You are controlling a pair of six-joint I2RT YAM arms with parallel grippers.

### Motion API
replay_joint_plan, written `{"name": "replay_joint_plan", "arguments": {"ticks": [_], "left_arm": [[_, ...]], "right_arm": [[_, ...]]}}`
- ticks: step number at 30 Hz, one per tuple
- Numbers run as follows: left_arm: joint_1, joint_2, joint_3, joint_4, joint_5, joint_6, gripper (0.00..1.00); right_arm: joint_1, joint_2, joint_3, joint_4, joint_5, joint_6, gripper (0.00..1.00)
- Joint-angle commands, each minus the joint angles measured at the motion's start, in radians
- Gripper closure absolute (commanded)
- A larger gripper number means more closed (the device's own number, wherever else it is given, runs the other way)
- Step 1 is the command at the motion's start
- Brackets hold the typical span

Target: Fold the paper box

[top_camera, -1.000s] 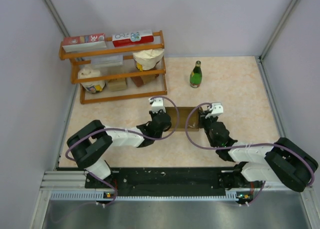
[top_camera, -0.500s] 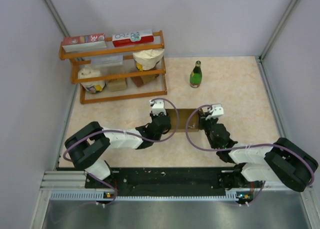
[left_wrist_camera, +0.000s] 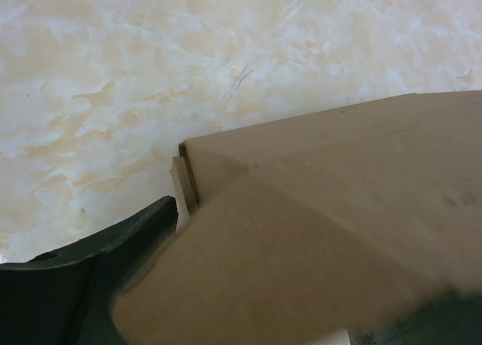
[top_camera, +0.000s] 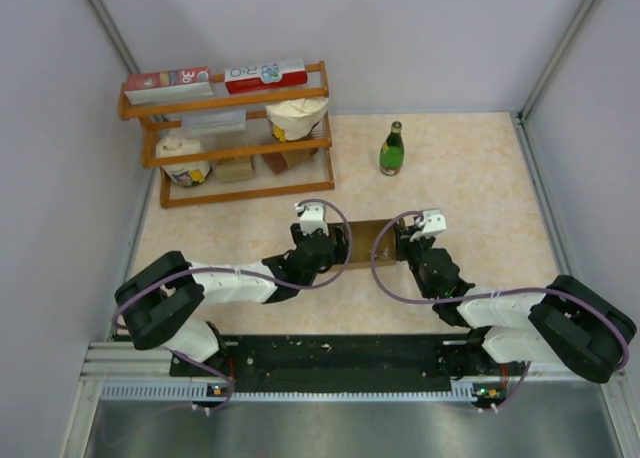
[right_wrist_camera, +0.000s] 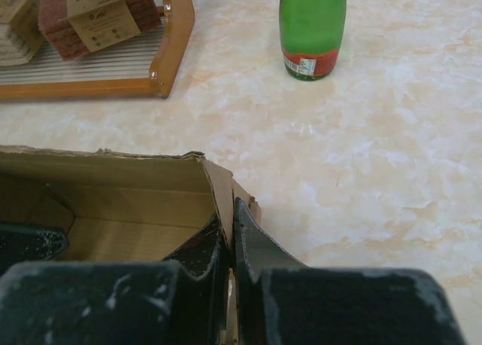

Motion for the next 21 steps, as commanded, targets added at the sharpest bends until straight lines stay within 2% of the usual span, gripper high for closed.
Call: {"name": "replay_joint_plan", "arguments": {"ticks": [1, 12, 21], "left_arm": [[-0.003, -0.033, -0.019, -0.032, 0.021, -0.005, 0.19], [-0.01, -0.134, -0.068, -0.077, 0.056, -0.031, 0.18], [-0.012, -0.273, -0.117, -0.088, 0.271, -0.017, 0.12]], "right_arm": [[0.008, -0.008, -0.008, 0.029, 0.008, 0.013, 1.0], [0.01, -0.007, -0.011, 0.029, 0.014, 0.011, 1.0], [0.01, -0.014, -0.016, 0.035, 0.013, 0.005, 1.0]]}}
